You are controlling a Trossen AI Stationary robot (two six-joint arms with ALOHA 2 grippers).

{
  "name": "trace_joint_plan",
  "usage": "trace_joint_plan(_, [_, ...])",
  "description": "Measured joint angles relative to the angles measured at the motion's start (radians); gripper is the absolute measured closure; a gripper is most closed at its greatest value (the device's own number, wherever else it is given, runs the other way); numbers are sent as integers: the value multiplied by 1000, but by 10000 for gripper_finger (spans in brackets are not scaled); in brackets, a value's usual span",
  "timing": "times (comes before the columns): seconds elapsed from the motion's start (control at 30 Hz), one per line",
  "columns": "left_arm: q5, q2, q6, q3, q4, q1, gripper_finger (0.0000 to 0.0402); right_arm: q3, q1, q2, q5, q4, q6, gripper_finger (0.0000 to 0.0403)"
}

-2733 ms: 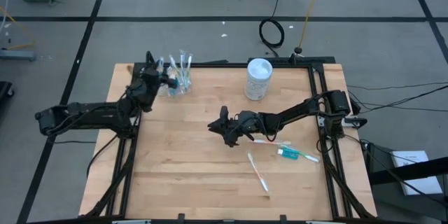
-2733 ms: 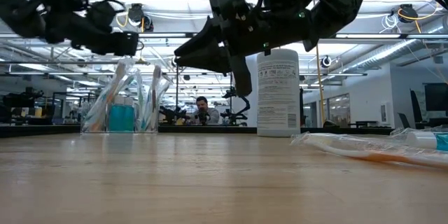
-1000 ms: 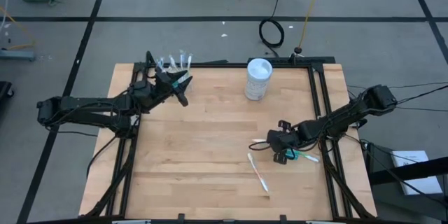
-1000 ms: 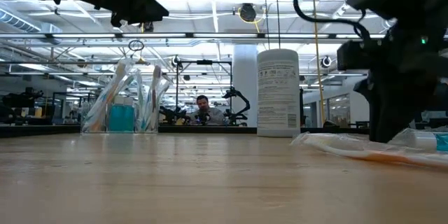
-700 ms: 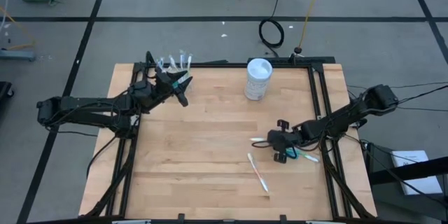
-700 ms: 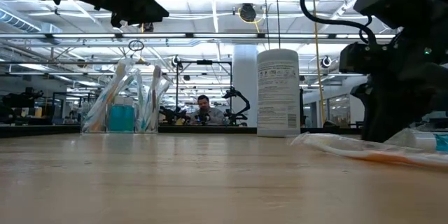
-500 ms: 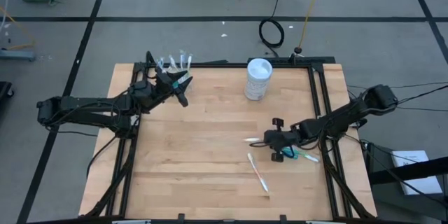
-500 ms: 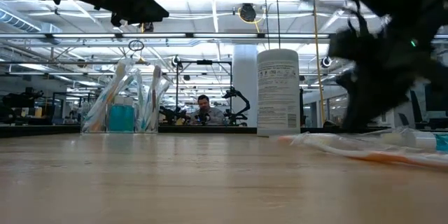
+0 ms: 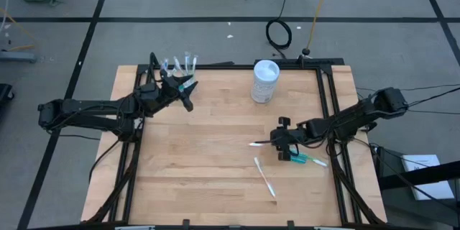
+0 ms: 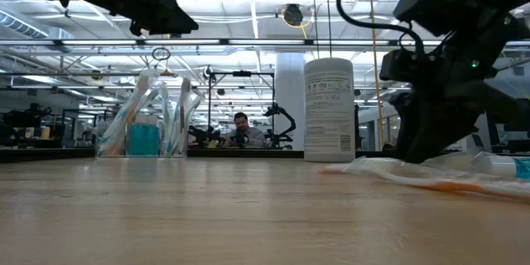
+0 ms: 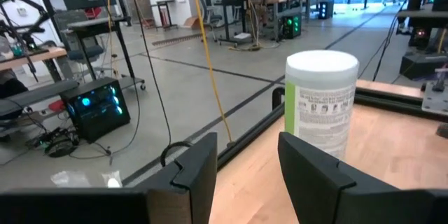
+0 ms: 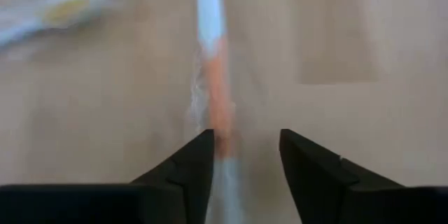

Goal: Pick & Place toothbrushing station
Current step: Put the orange toothbrush into the transparent organizer

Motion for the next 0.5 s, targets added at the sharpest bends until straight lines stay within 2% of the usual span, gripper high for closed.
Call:
trace_joint_plan(0.07, [0,0,-10,0,-7,0,243,-16,-6,7,-49,3,-14,236])
trace_joint_plan(0.2, [0,0,-1,0,2,0,243,-23,-6,24,-53,14,-98,244])
trace_joint_plan(0.37, [0,0,4,0,-1,0,243,-25,-15,26,-58,43,-203,302])
trace_joint_plan(0.5, [0,0,5,0,0,0,243,-26,-32,27,-46,96,-376,368])
